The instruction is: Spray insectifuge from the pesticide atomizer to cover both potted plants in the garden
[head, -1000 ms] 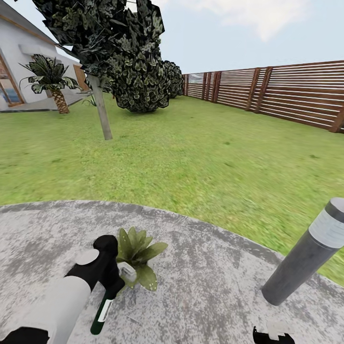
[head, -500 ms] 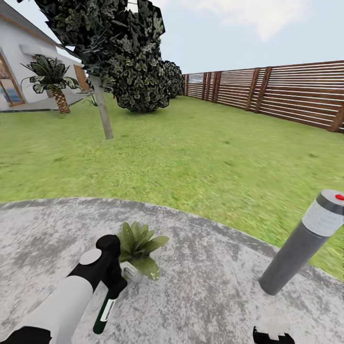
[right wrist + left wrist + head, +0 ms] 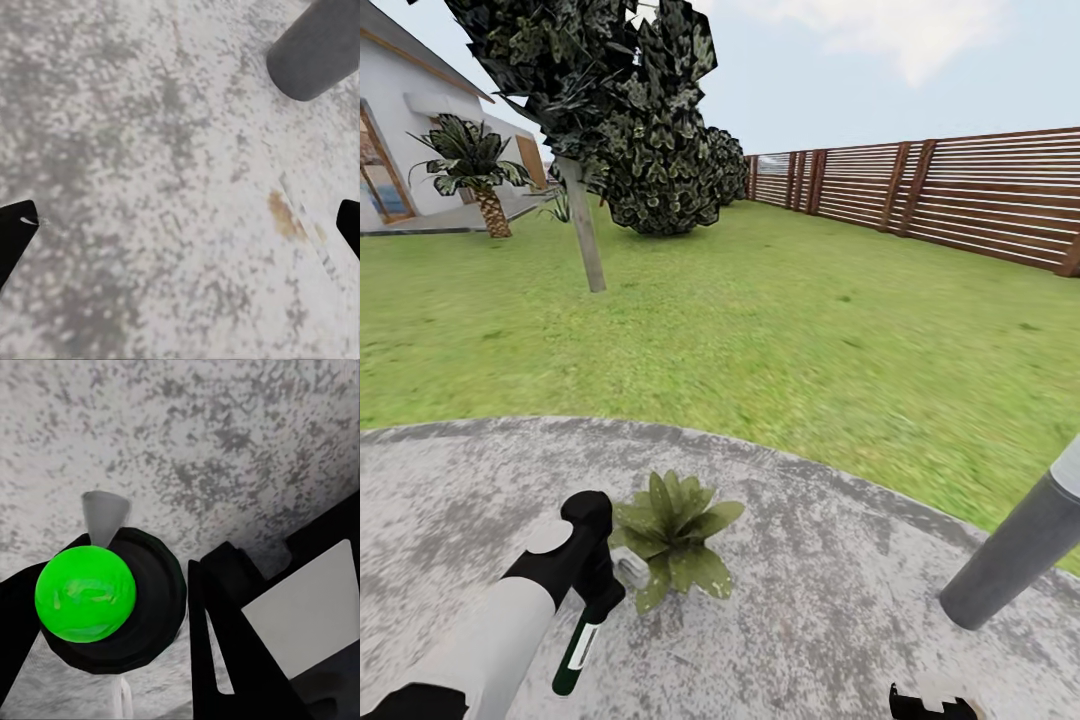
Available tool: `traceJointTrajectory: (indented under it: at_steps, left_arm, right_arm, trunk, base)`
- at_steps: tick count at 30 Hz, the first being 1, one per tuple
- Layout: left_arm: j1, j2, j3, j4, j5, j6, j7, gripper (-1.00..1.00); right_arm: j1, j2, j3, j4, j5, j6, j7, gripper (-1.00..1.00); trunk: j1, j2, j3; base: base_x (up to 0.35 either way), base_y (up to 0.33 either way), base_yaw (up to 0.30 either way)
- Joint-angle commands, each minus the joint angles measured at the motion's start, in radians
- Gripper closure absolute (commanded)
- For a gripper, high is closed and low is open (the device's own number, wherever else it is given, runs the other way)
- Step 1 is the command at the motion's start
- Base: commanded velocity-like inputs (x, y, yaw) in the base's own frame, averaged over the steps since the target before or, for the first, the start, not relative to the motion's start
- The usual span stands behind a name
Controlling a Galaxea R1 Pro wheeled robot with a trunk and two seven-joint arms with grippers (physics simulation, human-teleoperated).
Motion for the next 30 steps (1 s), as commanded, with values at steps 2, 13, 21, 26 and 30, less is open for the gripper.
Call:
traceJointTrajectory:
  at_steps: [2,13,21,26,30]
  left_arm:
    - [0.001,0.0,-0.004,0.002,-0.012,0.01,-0.01,1.0]
    - [0.043,0.072,-0.007,0.0,-0.004,0.006,-0.007,1.0]
    - [0.066,0.079,0.003,-0.046,0.08,0.006,0.048,1.0]
    - [0.1,0.055,0.005,-0.056,0.17,-0.002,0.043,1.0]
    - [0.052,0.023,-0.003,-0.058,0.18,-0.006,0.006,1.0]
  right_arm:
    - [-0.001,0.0,-0.007,0.002,0.011,-0.004,-0.005,-1.0]
    - [-0.001,0.001,-0.007,0.002,0.011,-0.004,-0.005,-1.0]
    - [-0.001,0.001,-0.007,0.002,0.011,-0.004,-0.005,-1.0]
    - [-0.001,0.001,-0.007,0.002,0.011,-0.004,-0.005,-1.0]
    - [-0.001,0.001,-0.006,0.003,0.011,-0.004,-0.005,-1.0]
  trunk:
    - [0.0,0.0,-0.001]
    - [0.0,0.0,-0.001]
    - [0.0,0.0,-0.001]
    - [0.0,0.0,-0.001]
    - [0.0,0.0,-0.001]
  base:
    - [0.058,0.04,0.0]
    - [0.004,0.003,0.0]
    - [0.0,0.0,0.0]
    - [0.0,0.0,0.0]
    - [0.0,0.0,0.0]
